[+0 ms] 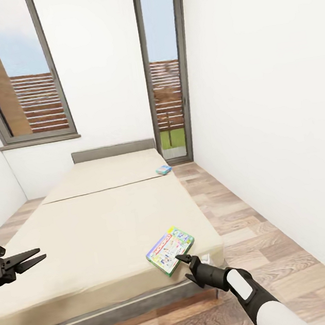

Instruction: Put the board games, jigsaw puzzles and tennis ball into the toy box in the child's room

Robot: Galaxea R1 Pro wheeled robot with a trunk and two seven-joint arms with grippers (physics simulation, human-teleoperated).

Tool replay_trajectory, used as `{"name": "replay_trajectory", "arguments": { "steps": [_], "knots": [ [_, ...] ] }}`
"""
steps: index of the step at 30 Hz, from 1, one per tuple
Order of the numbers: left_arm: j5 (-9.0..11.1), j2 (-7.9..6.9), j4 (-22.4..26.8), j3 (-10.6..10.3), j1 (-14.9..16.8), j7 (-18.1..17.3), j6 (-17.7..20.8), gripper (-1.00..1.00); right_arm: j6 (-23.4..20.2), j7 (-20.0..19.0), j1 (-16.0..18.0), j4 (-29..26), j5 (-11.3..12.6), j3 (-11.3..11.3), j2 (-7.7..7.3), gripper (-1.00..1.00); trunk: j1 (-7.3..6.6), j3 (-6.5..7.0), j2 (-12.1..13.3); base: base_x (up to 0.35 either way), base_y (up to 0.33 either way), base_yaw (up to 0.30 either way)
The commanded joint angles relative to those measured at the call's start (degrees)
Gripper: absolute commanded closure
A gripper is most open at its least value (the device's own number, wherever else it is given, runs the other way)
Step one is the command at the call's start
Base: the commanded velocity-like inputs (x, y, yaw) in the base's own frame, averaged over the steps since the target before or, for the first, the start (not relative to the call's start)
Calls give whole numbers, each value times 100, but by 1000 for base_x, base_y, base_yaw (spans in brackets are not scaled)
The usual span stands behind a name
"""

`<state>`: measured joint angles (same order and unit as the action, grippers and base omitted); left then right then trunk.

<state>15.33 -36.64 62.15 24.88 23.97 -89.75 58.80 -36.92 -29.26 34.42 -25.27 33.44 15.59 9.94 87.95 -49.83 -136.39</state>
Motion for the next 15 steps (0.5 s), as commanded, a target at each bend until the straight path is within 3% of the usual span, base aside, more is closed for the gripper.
{"name": "replay_trajectory", "arguments": {
  "steps": [1,15],
  "knots": [
    [-3,-1,-2,0,2,-25,59,-100,-43,0,4,-4,4,40,6,-100,-1,-6,-3,0,127,0],
    [-5,-1,-1,0,2,-25,55,-100,-32,1,4,-4,4,40,6,-100,-1,-6,-3,0,30,0]
  ]
}}
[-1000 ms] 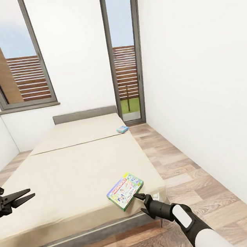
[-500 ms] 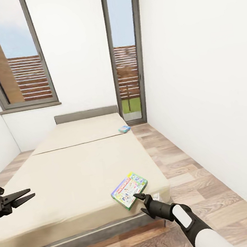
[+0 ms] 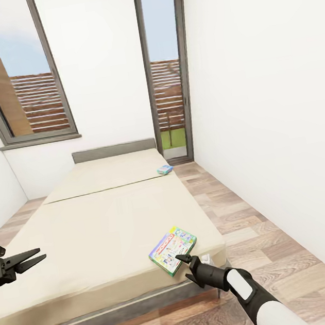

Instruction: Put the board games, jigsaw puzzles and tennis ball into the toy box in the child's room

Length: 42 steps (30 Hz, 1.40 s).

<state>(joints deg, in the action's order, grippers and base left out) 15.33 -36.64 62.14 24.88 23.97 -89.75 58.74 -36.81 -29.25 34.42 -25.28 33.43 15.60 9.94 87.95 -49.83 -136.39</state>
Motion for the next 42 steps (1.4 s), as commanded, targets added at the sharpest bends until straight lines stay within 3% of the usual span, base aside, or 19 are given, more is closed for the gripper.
{"name": "replay_trajectory", "arguments": {
  "steps": [1,42],
  "knots": [
    [-5,-1,0,-1,3,-25,62,-100,-42,-2,4,-3,5,40,6,-100,-1,-6,-3,0,2,0],
    [-4,7,-1,-1,3,-25,58,-100,-37,7,2,6,-10,40,6,-100,-1,-6,-3,7,19,0]
  ]
}}
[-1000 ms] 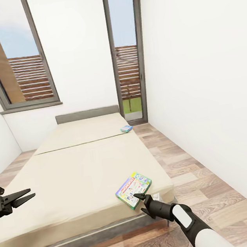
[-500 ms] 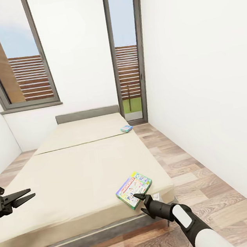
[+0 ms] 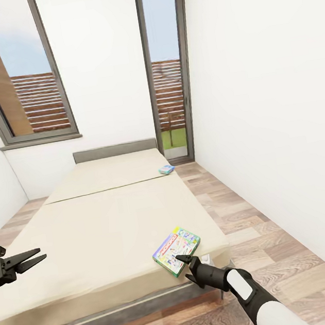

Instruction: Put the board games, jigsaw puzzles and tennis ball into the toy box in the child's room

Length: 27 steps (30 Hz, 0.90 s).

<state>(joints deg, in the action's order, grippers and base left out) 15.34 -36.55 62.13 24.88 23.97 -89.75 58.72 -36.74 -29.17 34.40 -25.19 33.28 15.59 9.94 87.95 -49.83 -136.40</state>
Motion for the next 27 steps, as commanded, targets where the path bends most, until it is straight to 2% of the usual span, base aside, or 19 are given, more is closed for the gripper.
{"name": "replay_trajectory", "arguments": {
  "steps": [1,27],
  "knots": [
    [-5,-1,0,-1,3,-25,61,-100,-43,-1,4,-3,3,40,6,-100,-1,-6,-3,22,0,0],
    [-5,-1,-2,-1,3,-25,61,-100,-43,-1,4,-3,-14,33,6,-100,-1,-6,-3,2,7,0]
  ]
}}
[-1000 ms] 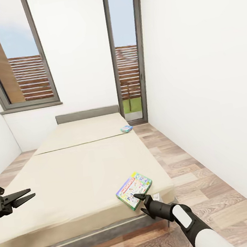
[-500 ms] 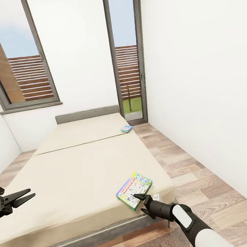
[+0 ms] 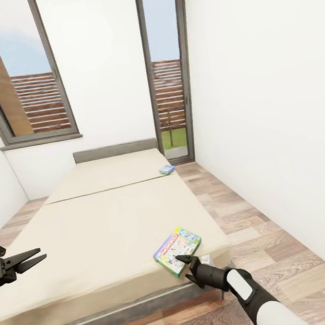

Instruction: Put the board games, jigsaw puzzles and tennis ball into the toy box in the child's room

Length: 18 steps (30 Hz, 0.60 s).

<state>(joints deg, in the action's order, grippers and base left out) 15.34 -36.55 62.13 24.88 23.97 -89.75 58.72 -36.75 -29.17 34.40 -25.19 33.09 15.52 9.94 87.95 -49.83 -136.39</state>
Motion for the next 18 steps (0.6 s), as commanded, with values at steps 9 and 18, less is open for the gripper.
{"name": "replay_trajectory", "arguments": {
  "steps": [9,18],
  "knots": [
    [-4,-1,0,0,3,-25,61,-100,-43,-1,5,-4,5,39,6,-100,-1,-6,-3,0,40,0],
    [-4,-1,-1,0,3,-25,61,-100,-43,-1,5,-4,5,44,6,-100,-1,-6,-3,0,4,0]
  ]
}}
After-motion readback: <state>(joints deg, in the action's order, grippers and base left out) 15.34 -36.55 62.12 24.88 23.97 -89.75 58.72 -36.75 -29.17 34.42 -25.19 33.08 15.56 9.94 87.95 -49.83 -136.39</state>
